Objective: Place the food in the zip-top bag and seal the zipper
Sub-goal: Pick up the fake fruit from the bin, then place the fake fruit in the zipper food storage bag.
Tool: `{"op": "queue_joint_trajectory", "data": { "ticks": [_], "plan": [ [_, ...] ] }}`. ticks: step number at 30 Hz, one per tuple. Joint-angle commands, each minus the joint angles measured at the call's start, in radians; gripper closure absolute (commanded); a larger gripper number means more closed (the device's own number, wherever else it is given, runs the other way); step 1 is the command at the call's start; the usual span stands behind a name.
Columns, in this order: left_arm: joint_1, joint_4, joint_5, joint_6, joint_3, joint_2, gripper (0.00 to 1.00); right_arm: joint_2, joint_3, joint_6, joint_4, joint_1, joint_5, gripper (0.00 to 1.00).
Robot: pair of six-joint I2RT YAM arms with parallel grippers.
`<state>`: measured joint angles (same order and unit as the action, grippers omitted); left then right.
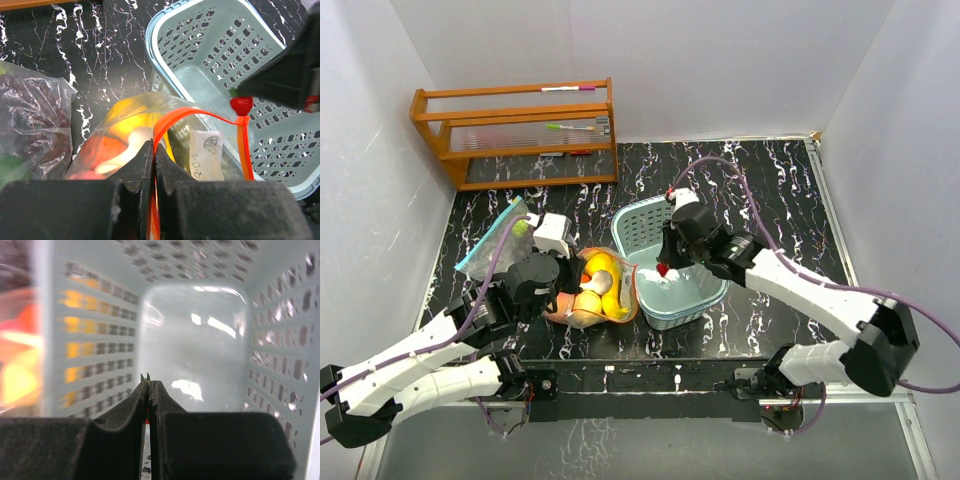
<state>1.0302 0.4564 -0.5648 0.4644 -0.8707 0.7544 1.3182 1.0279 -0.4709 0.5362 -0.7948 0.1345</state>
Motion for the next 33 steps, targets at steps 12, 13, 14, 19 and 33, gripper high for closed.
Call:
{"op": "queue_joint_trajectory", "data": {
  "ticks": [12, 13, 14, 19, 33],
  "plan": [
    [-0.003, -0.019, 0.002, 0.002, -0.019, 0.031, 1.00, -0.258, 0.119, 0.151, -0.315, -0.155, -0.443, 0.92],
    [-0.003, -0.018, 0.002, 0.002, -0.020, 0.031, 1.00, -0.245, 0.118, 0.155, -0.324, -0.190, -0.422, 0.92],
    [-0.004, -0.017, 0.003, 0.003, -0.021, 0.034, 1.00, -0.226, 0.118, 0.158, -0.331, -0.225, -0.385, 0.92],
    [-0.004, -0.002, 0.004, 0.005, -0.031, 0.027, 1.00, -0.106, 0.140, 0.172, -0.320, -0.313, -0.290, 0.92],
    [-0.004, 0.027, 0.008, 0.007, -0.022, -0.013, 1.00, -0.037, 0.137, 0.165, -0.312, -0.317, -0.074, 0.38]
  ]
}}
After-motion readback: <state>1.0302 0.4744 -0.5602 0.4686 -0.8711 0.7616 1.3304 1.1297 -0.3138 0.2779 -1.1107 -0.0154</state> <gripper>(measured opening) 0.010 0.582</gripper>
